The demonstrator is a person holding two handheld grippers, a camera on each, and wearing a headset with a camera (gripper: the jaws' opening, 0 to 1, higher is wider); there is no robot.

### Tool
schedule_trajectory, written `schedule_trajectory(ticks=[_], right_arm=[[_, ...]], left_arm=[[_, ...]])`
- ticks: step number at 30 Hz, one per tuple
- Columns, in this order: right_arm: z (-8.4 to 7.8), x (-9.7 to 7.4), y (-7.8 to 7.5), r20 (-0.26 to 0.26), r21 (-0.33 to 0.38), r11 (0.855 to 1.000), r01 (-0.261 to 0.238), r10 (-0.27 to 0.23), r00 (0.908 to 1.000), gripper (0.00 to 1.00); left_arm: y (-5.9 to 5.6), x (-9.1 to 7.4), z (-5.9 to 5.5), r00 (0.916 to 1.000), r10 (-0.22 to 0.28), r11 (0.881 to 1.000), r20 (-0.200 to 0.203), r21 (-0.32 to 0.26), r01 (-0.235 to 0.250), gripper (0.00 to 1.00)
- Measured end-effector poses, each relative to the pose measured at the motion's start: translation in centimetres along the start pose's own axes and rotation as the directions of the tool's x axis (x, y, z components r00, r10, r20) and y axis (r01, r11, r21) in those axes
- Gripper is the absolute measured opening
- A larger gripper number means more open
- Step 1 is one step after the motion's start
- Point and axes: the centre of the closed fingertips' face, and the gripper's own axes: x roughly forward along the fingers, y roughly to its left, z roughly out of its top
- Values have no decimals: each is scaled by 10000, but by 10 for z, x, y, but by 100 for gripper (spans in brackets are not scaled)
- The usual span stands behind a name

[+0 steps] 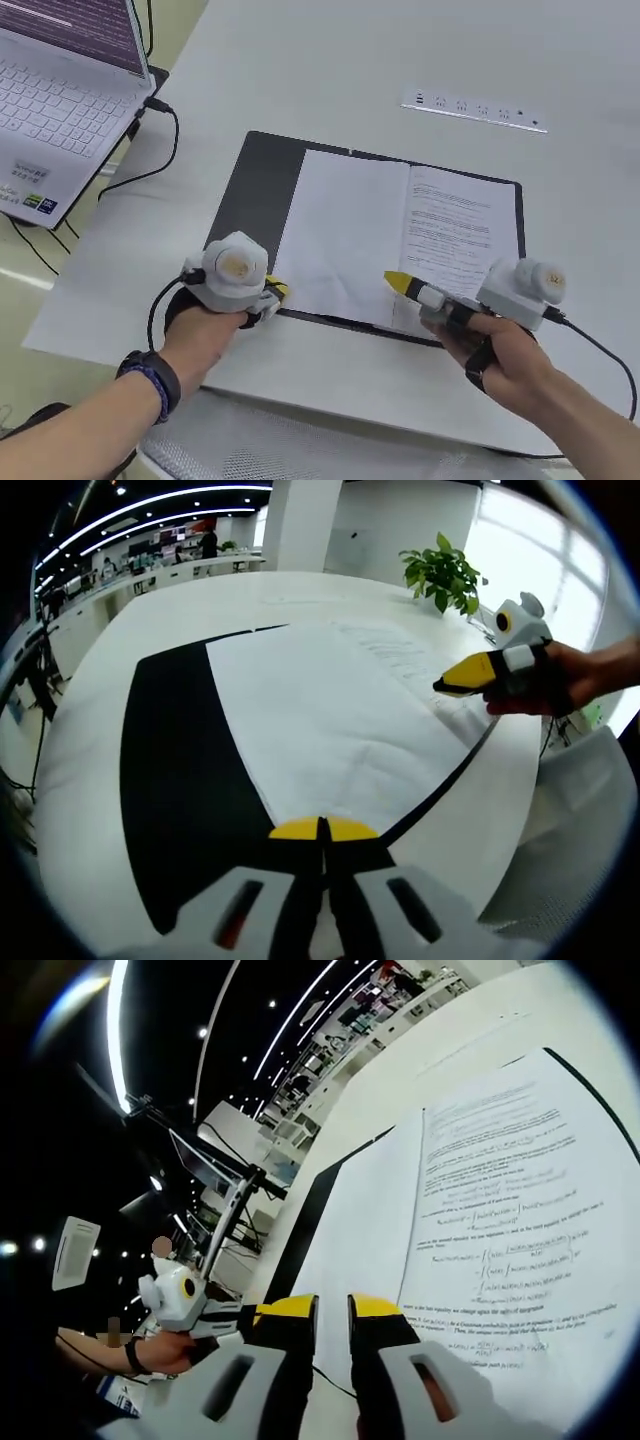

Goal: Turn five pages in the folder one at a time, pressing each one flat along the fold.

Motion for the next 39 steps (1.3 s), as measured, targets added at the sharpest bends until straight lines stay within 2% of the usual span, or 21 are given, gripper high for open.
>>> schedule_trajectory(ticks=[3,9,18,22,25,28,33,39], right_arm=[[5,1,-2,122,13,10000,-2,2,9999,9],[12,5,-8,46,-186,9997,133,-133,9999,8],[36,18,-25,99,-496,9976,476,-472,9988,4],[49,23,-30,451,-419,9974,584,-565,9974,2],[55,31,-32,487,-486,9972,566,-542,9973,1],[59,37,-34,526,-358,9978,554,-535,9972,1],[60,45,-26,478,-381,9979,531,-512,9975,1],[62,47,-21,527,-210,9977,647,-635,9966,0]], left_arm=[[1,2,0,10000,57,10000,55,-70,-57,0],[1,4,1,9999,108,9999,28,59,-108,0],[1,5,0,9999,157,9996,-63,250,-155,0],[1,5,0,9998,193,9996,-40,188,-192,0],[1,5,1,9998,175,9997,-71,151,-174,0],[2,5,1,9998,158,9998,-110,148,-157,0],[2,5,0,9997,196,9997,-117,133,-194,0],[2,5,0,9997,180,9997,-162,150,-177,0]])
